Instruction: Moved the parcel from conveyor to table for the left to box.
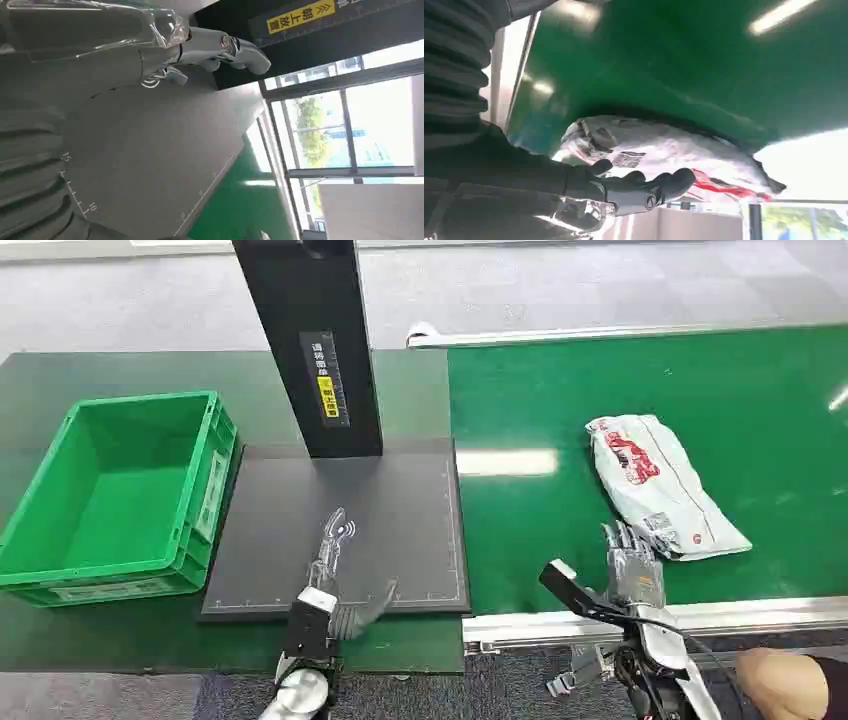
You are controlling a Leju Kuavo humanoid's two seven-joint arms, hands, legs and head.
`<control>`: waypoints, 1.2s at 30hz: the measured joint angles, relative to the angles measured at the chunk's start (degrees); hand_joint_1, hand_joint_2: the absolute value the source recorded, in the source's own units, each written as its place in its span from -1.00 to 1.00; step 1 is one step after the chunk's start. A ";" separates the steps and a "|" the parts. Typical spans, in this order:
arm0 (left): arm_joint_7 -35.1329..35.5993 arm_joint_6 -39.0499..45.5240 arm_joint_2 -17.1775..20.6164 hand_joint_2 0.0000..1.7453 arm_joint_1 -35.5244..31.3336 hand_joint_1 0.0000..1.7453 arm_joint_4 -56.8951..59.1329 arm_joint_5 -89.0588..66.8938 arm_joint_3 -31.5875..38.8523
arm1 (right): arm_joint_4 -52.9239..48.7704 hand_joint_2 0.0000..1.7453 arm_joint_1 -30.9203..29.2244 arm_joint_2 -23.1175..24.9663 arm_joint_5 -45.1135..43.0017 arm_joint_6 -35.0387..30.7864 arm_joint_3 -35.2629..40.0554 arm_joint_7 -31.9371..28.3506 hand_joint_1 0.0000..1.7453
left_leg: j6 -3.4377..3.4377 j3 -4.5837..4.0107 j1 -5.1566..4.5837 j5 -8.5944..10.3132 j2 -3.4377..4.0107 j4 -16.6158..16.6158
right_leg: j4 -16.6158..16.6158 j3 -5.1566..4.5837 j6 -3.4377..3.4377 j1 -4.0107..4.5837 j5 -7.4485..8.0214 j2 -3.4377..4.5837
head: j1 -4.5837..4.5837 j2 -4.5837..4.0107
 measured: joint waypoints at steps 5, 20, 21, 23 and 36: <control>0.24 0.28 -0.13 1.00 0.01 -1.00 -1.18 -0.39 0.00 | 7.98 1.00 -5.27 -1.44 3.10 -0.46 -0.26 3.38 -1.00 | 0.04 0.01 0.00 0.03 -0.05 0.02 | 0.00 0.03 0.01 0.00 0.02 -0.02 | 0.04 0.00; 0.35 0.15 -0.11 1.00 0.08 -1.00 -1.84 -0.77 0.04 | 17.28 1.00 -11.08 -3.78 2.25 0.68 -3.72 5.63 -1.00 | 0.04 -0.01 0.00 0.03 -0.09 0.02 | 0.00 0.03 0.01 0.00 0.02 -0.03 | 0.04 0.00; 0.44 0.06 -0.11 1.00 0.12 -1.00 -1.88 -0.92 0.04 | 17.72 1.00 -11.27 -4.07 2.29 0.59 -4.02 5.98 -1.00 | 0.04 -0.01 0.00 0.03 -0.09 0.02 | 0.00 0.03 0.02 -0.01 0.02 -0.03 | 0.02 0.00; 0.83 -0.20 -0.11 1.00 0.25 -1.00 -2.21 -1.18 0.04 | 18.52 1.00 -11.56 -4.76 2.33 0.46 -4.70 6.66 -1.00 | 0.04 -0.01 -0.01 0.03 -0.09 0.02 | 0.00 0.03 0.02 -0.01 0.02 -0.03 | 0.02 0.00; 1.16 -0.77 0.07 1.00 0.67 -1.00 -3.23 -1.97 0.11 | 21.43 1.00 -12.87 -5.83 3.01 -0.44 -7.83 6.42 1.00 | 0.04 -0.02 0.00 0.03 -0.08 0.02 | 0.00 0.03 0.01 0.00 0.02 -0.03 | 0.02 0.02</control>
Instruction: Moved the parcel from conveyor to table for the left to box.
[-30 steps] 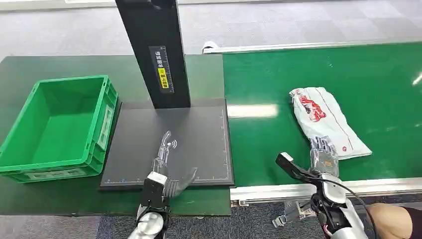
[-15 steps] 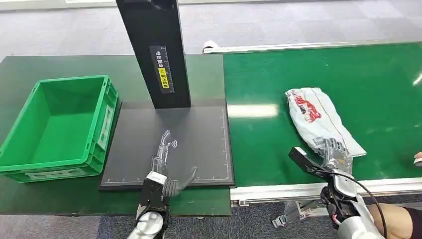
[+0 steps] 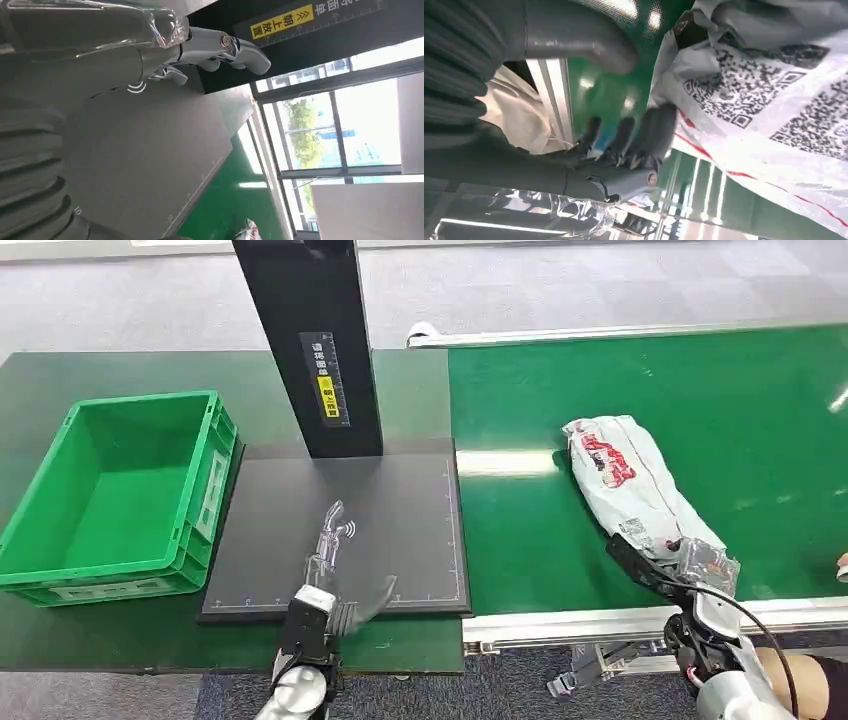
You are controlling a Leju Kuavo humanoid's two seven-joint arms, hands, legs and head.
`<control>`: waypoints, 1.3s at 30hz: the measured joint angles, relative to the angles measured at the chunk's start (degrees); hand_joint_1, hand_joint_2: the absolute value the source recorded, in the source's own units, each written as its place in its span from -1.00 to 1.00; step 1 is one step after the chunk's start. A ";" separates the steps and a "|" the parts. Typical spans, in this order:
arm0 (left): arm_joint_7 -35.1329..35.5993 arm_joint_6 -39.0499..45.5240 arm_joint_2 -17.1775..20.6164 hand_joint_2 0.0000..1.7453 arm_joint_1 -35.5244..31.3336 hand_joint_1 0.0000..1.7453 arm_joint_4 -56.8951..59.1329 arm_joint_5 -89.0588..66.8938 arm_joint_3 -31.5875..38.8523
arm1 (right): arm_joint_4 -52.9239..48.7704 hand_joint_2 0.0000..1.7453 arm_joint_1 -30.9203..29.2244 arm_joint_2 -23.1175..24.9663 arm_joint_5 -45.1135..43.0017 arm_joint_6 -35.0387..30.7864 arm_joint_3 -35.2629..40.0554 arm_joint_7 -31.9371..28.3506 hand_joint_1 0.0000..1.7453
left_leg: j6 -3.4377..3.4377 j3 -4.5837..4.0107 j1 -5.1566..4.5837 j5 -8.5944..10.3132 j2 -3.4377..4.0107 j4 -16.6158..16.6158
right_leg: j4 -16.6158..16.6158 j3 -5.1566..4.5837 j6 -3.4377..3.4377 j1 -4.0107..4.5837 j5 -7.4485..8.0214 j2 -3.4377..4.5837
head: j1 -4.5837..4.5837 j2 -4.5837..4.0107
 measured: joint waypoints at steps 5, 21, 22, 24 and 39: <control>0.00 -0.11 0.02 1.00 0.16 -1.00 -0.04 -0.20 0.02 | 0.44 1.00 0.00 0.33 -0.13 -0.17 -0.79 -1.31 1.00 | 0.00 -0.01 0.00 0.00 -0.01 0.00 | 0.00 0.00 0.00 0.00 0.00 0.00 | 0.00 -0.02; 0.61 0.02 0.02 1.00 0.22 -1.00 -0.33 -0.87 0.07 | 0.20 1.00 0.37 2.40 0.52 -3.19 -1.86 -4.02 -1.00 | 0.00 0.00 0.00 0.00 0.00 0.00 | 0.00 0.00 0.00 0.00 0.00 0.00 | 0.00 0.00; 0.63 0.02 0.02 1.00 0.21 -1.00 -0.33 -0.92 0.07 | -0.09 1.00 0.51 2.62 0.81 -3.17 -1.86 -4.13 -1.00 | 0.00 0.00 0.00 0.00 0.00 0.00 | 0.00 0.00 0.00 0.00 0.00 0.00 | 0.00 -0.02; 0.68 0.02 0.02 1.00 0.21 -1.00 -0.33 -1.03 0.15 | -0.86 1.00 0.80 3.19 1.18 -3.02 -1.86 -4.31 -1.00 | 0.00 0.00 0.00 0.00 0.00 0.00 | 0.00 0.00 0.00 0.00 0.00 0.00 | 0.00 0.00; 0.59 0.04 0.00 1.00 0.26 -1.00 -0.33 -1.64 1.18 | -11.94 1.00 4.11 6.91 0.63 0.44 -1.14 -8.48 -1.00 | 0.00 0.01 0.00 0.01 0.00 0.00 | 0.01 0.01 0.00 0.00 0.00 -0.01 | 0.02 0.00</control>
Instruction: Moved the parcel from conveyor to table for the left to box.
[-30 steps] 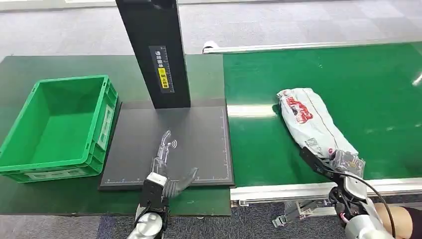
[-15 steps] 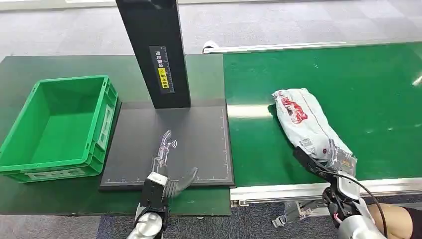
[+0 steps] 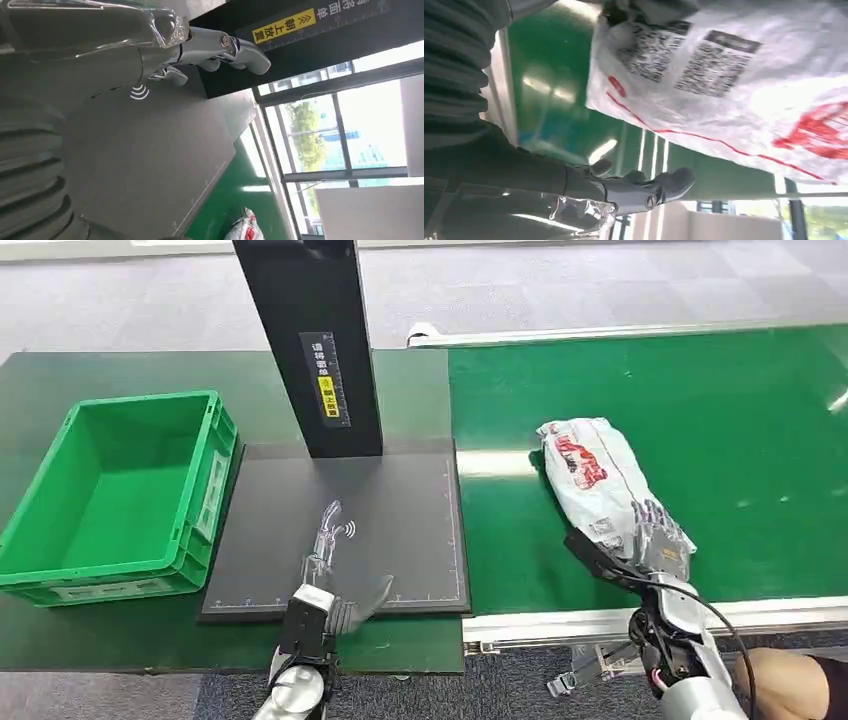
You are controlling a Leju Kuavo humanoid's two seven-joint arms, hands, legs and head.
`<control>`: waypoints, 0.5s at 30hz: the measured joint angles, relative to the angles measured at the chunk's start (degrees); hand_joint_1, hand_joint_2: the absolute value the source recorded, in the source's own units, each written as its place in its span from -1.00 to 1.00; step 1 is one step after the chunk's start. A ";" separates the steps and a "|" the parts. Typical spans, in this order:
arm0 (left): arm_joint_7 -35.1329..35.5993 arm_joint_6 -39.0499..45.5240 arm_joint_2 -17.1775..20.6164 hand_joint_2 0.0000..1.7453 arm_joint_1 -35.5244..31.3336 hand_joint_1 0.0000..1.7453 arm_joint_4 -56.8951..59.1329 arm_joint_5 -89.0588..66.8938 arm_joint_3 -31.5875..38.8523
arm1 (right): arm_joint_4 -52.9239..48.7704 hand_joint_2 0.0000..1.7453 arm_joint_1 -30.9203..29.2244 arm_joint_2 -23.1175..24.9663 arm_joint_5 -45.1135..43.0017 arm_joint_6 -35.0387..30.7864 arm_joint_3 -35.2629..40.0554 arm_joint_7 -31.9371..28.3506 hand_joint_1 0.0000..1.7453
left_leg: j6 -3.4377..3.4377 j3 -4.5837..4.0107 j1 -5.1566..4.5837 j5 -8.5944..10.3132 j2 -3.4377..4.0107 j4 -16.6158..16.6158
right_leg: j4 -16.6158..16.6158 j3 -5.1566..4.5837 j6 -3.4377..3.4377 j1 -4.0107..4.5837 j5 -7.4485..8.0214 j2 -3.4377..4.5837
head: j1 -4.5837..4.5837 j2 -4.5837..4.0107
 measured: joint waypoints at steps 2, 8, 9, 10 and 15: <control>-0.13 -0.02 0.00 1.00 0.03 -1.00 0.00 0.00 0.04 | -0.33 1.00 -0.05 0.41 -0.22 0.11 0.52 -0.46 -1.00 | 0.00 0.00 0.00 0.00 -0.01 0.00 | 0.00 0.00 0.00 0.00 0.00 0.00 | 0.00 0.00; -0.72 -0.13 -0.04 1.00 0.02 -1.00 0.02 0.11 0.07 | 0.62 1.00 -1.50 1.51 -1.31 0.11 1.25 -2.43 -1.00 | 0.00 0.00 0.00 0.00 0.00 0.00 | 0.00 0.00 0.00 0.00 0.00 0.01 | 0.00 -0.02; -0.83 -0.20 -0.04 1.00 0.02 -1.00 0.02 0.13 0.07 | 1.32 1.00 -2.03 1.64 -1.50 0.02 1.42 -2.90 -1.00 | 0.00 0.00 0.00 0.00 0.00 0.00 | 0.00 0.00 0.00 0.00 0.00 0.01 | 0.00 -0.02; -0.92 -0.20 -0.04 1.00 0.01 -1.00 0.02 0.20 0.07 | 2.06 1.00 -2.57 1.75 -1.73 -0.02 1.49 -3.15 -1.00 | 0.00 0.01 0.00 0.00 0.00 0.00 | 0.00 0.00 0.00 0.00 0.00 0.01 | -0.02 0.00; -1.05 -0.66 -0.11 1.00 0.00 -1.00 0.09 0.44 0.04 | 5.83 1.00 -4.40 2.60 -1.92 0.02 1.77 -2.51 -1.00 | 0.00 0.01 0.00 0.00 0.00 0.00 | 0.00 0.00 0.00 0.00 0.00 0.00 | -0.02 -0.02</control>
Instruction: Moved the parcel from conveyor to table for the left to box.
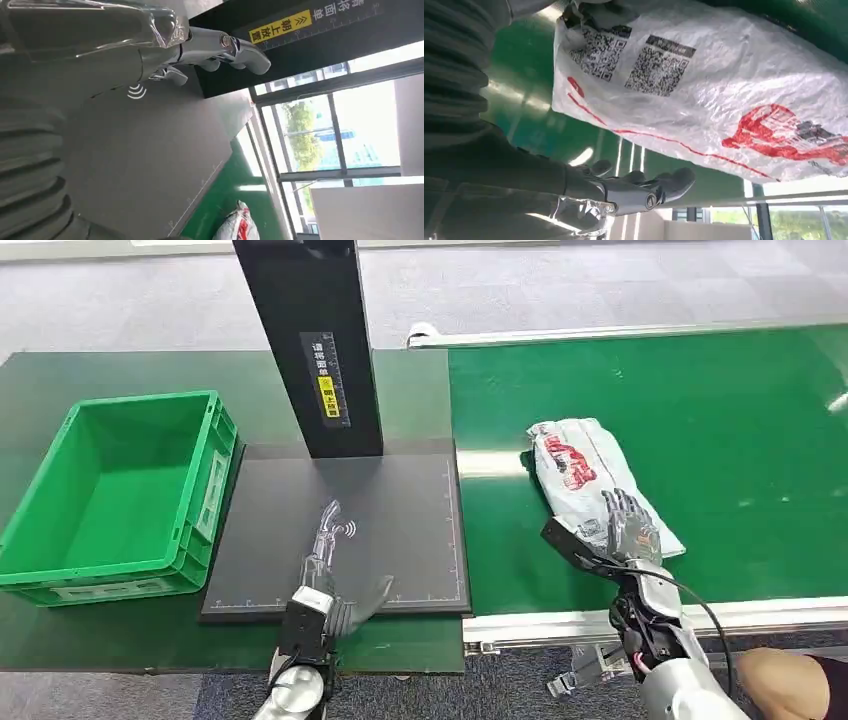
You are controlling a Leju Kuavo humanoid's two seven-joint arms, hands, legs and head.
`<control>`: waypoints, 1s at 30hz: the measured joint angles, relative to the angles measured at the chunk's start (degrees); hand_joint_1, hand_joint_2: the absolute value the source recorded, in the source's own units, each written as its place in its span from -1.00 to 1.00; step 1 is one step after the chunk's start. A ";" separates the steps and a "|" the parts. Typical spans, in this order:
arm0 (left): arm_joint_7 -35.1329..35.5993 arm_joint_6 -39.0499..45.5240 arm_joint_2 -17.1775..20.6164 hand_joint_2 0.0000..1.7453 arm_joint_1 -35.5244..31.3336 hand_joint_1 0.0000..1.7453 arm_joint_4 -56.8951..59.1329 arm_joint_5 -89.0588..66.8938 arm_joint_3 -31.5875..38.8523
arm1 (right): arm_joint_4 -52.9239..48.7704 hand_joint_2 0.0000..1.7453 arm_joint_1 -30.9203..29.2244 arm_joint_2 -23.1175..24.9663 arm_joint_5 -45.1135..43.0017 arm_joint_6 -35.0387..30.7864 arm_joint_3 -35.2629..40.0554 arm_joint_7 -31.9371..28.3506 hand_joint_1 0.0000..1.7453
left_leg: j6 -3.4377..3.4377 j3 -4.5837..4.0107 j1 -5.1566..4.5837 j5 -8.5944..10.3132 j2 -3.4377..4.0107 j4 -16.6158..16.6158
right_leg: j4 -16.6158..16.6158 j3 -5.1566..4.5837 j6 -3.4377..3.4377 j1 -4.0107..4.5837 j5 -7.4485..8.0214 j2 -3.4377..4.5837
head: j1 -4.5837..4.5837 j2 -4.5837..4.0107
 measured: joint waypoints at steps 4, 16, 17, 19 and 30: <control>-0.02 -0.33 -0.11 1.00 -0.01 -1.00 0.31 0.02 0.00 | 2.02 1.00 -0.30 0.63 -0.02 0.09 0.00 0.83 -1.00 | 0.00 0.00 0.00 0.00 0.00 0.00 | 0.00 -0.01 0.00 0.00 0.00 0.00 | 0.00 0.00; -0.13 -1.57 -0.79 1.00 -0.83 -1.00 1.95 0.26 -1.07 | 6.50 1.00 -0.21 1.16 -0.48 1.86 -0.02 5.14 1.00 | 0.00 0.01 0.00 0.00 0.00 0.00 | 0.00 -0.01 0.00 0.00 0.00 0.00 | 0.02 0.00; -0.15 -1.57 -0.83 1.00 -1.00 -1.00 2.12 0.28 -1.22 | 6.74 1.00 -0.21 1.14 -0.55 1.93 -0.02 5.14 1.00 | 0.00 0.01 0.00 0.00 0.00 0.00 | 0.00 -0.01 0.00 0.00 0.00 0.00 | 0.00 0.00; -0.24 -1.57 -0.89 1.00 -1.22 -1.00 2.38 0.35 -1.40 | 6.98 1.00 -0.26 1.14 -0.70 1.95 -0.02 5.10 1.00 | 0.00 0.02 0.00 0.00 0.00 0.00 | 0.00 -0.01 0.00 0.00 0.00 0.00 | 0.00 0.02; -0.50 -1.60 -0.94 1.00 -1.51 -1.00 3.32 0.53 -1.42 | 7.50 1.00 -0.61 1.16 -0.85 2.03 -0.02 4.55 1.00 | 0.00 0.04 0.00 0.00 0.00 0.00 | -0.01 0.01 0.00 0.00 0.00 0.00 | 0.00 0.02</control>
